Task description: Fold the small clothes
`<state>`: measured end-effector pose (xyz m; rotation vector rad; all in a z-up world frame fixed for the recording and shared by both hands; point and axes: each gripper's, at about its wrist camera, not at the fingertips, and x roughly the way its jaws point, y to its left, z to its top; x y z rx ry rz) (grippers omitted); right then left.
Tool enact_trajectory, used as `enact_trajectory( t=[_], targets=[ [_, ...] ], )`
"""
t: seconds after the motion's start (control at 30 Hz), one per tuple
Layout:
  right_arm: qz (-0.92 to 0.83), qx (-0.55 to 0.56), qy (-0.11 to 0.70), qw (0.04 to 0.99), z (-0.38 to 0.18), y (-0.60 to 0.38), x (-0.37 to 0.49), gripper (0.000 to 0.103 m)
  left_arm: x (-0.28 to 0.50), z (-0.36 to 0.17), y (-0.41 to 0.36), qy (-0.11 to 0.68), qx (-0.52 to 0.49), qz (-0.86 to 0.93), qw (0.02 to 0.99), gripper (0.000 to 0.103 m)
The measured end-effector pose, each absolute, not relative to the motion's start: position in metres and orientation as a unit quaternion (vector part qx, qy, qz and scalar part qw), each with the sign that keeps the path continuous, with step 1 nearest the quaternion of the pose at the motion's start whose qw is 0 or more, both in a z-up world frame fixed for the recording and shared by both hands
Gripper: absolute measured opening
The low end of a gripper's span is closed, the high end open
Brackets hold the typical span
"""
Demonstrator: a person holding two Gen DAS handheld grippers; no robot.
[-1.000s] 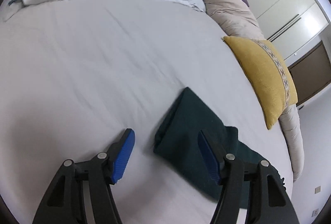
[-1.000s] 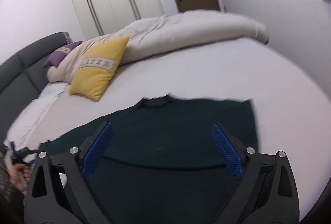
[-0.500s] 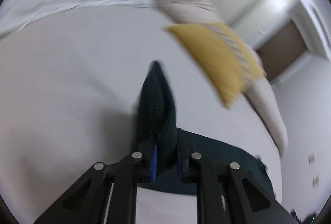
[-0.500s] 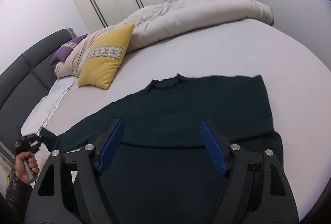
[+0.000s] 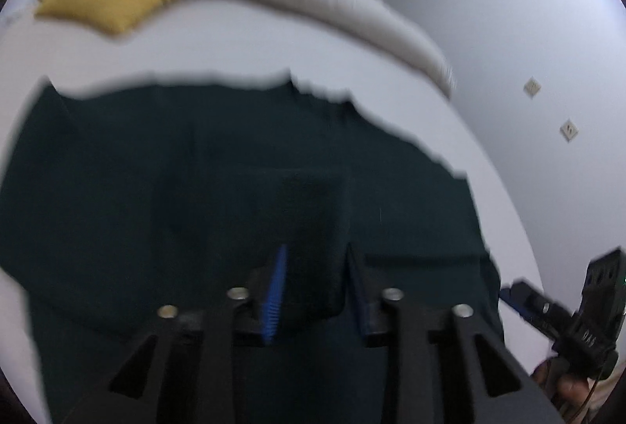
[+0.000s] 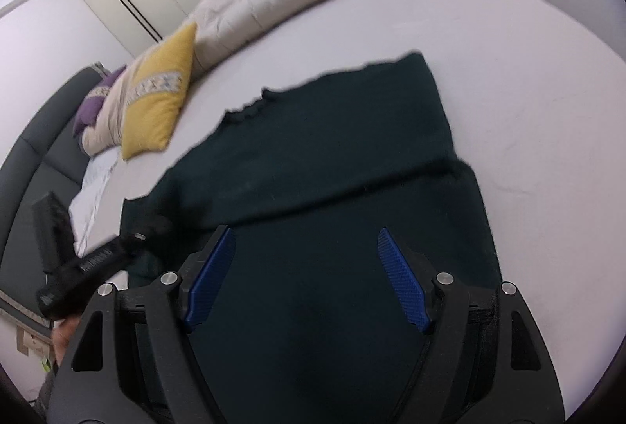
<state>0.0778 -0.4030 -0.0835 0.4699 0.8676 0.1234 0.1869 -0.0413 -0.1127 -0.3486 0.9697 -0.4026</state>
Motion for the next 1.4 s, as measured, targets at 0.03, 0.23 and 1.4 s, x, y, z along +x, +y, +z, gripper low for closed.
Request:
enact_trajectory(
  t=[0.03, 0.23, 1.4],
  targets=[
    [0.061, 0.229, 0.418, 0.877, -0.086, -0.403, 0.079, 0.074, 0.183, -0.115, -0.038, 0.462, -0.173, -0.192, 0.849, 0.040],
    [0.108, 0.243, 0.425, 0.865, -0.091, -0.374, 0.105, 0.075, 0.141, -0.092, 0.025, 0.407, -0.185, -0.184, 0.875, 0.064],
    [0.106, 0.049, 0.459, 0.881, -0.107, -0.317, 0.191, 0.006, 0.263, -0.126, 0.115, 0.461, -0.157, -0.027, 0.873, 0.062]
  ],
)
